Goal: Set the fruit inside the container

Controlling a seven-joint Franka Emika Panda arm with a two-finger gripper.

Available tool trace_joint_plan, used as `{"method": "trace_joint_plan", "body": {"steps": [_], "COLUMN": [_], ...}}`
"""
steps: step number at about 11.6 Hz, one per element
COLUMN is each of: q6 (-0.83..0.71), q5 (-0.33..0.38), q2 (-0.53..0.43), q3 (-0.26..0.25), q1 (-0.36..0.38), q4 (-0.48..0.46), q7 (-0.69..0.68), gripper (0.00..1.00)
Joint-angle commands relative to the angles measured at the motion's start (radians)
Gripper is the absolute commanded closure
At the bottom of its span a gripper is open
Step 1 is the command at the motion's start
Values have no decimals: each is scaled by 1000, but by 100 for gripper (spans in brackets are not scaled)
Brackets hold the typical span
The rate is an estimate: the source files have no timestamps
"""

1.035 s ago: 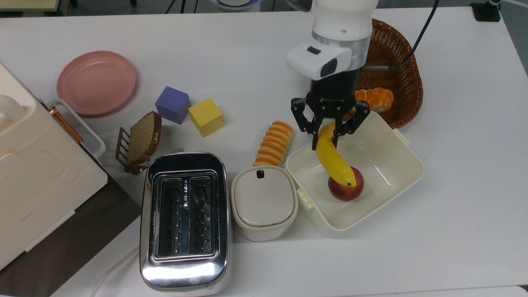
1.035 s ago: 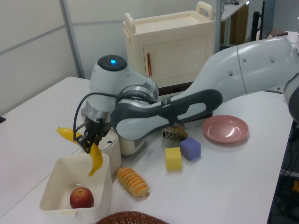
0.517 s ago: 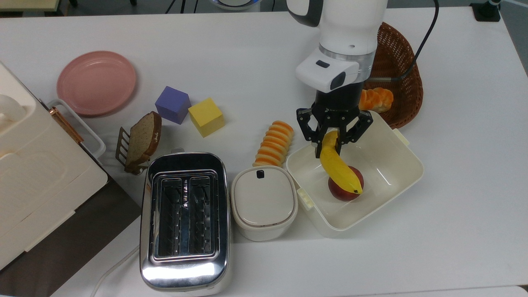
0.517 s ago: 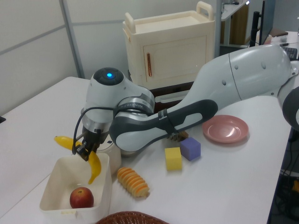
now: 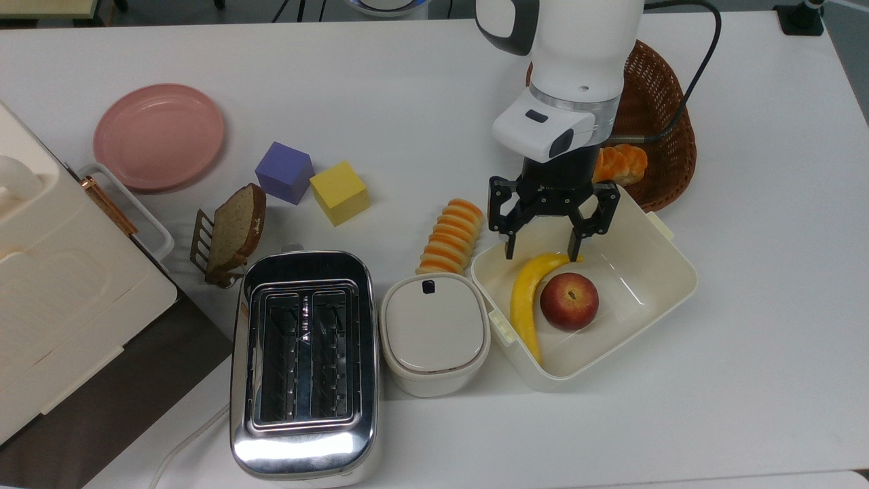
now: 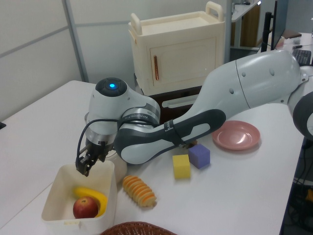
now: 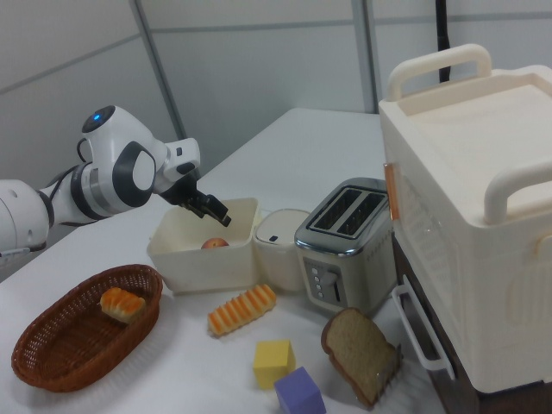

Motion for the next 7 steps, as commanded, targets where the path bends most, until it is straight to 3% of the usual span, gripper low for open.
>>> {"method": "trace_joint_plan", "body": {"steps": [1, 3, 5, 7], "q6": [23, 1, -255, -554], "q5": [-19, -3, 15, 105], "q2": [-10, -71, -206, -352], "q3": [-1, -1, 2, 0], "q1": [2, -6, -44, -114], "q4": [-10, -18, -39, -47], "q7": [27, 49, 55, -38], "gripper": [0, 0, 0, 0]}}
